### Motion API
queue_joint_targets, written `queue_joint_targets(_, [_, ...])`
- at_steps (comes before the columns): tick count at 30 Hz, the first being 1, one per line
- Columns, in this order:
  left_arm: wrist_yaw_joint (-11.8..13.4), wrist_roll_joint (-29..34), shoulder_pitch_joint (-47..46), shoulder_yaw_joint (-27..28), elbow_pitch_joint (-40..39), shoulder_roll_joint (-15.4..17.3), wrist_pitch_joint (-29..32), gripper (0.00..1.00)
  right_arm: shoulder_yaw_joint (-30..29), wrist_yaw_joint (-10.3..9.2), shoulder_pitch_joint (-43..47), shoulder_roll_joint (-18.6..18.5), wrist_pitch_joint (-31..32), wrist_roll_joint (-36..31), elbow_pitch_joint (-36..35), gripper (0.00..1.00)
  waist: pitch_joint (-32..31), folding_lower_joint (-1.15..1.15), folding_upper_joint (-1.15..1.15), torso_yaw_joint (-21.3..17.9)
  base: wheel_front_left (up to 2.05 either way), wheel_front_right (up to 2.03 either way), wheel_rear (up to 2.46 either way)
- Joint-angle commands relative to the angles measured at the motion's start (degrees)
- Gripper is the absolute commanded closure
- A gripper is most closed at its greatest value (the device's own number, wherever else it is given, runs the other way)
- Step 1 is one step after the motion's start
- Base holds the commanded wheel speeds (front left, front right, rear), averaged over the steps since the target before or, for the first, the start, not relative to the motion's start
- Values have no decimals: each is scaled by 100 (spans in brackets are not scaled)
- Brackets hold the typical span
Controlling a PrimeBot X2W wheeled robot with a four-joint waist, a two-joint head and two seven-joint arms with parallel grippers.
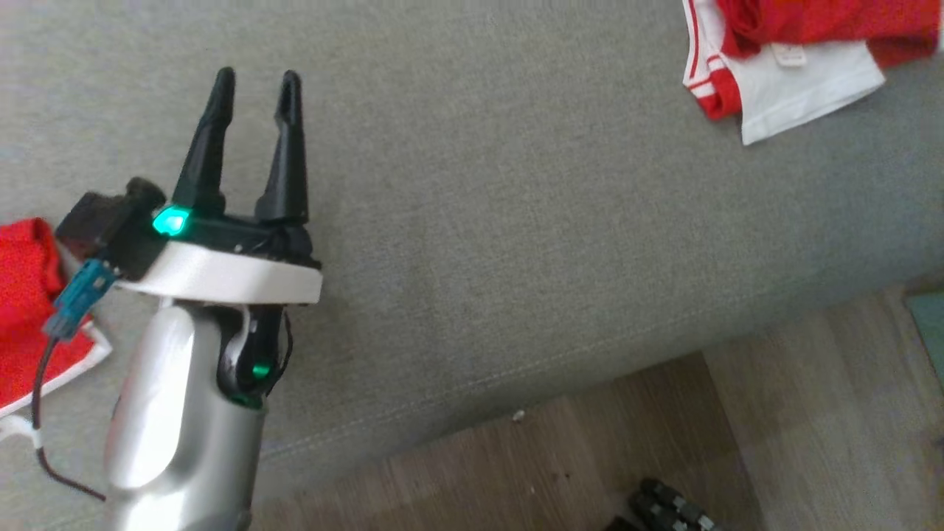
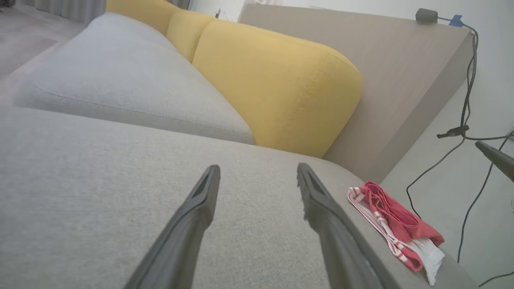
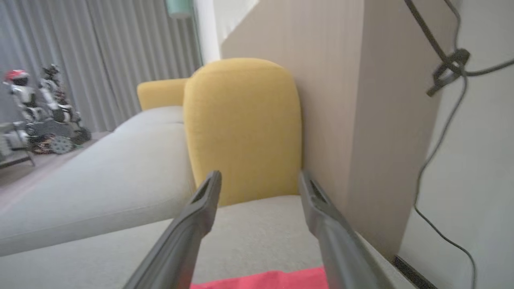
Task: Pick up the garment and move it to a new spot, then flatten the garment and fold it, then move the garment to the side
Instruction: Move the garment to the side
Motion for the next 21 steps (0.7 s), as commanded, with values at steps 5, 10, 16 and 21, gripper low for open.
queue_joint_targets(5, [-35, -211, 283, 335, -260, 23, -29, 0, 299, 20, 678, 350, -71, -100, -880, 0, -678, 0, 0, 430, 0, 0, 0])
queue_joint_targets(10, [34, -483, 572, 348, -372, 21, -29, 0, 370, 20, 1497, 584, -104, 125, -1693, 0, -1099, 0, 0, 771, 0, 0, 0])
queue_joint_targets(16, [120, -589, 1039, 282, -395, 20, -29, 0, 151, 20, 2682, 794, -133, 72, -2561, 0, -1539, 0, 0, 1119, 0, 0, 0])
queue_joint_targets(21, [147, -623, 1397, 277, -428, 20, -29, 0, 66, 20, 3592, 1109, -147, -167, -3236, 0, -1814, 0, 0, 1234, 0, 0, 0])
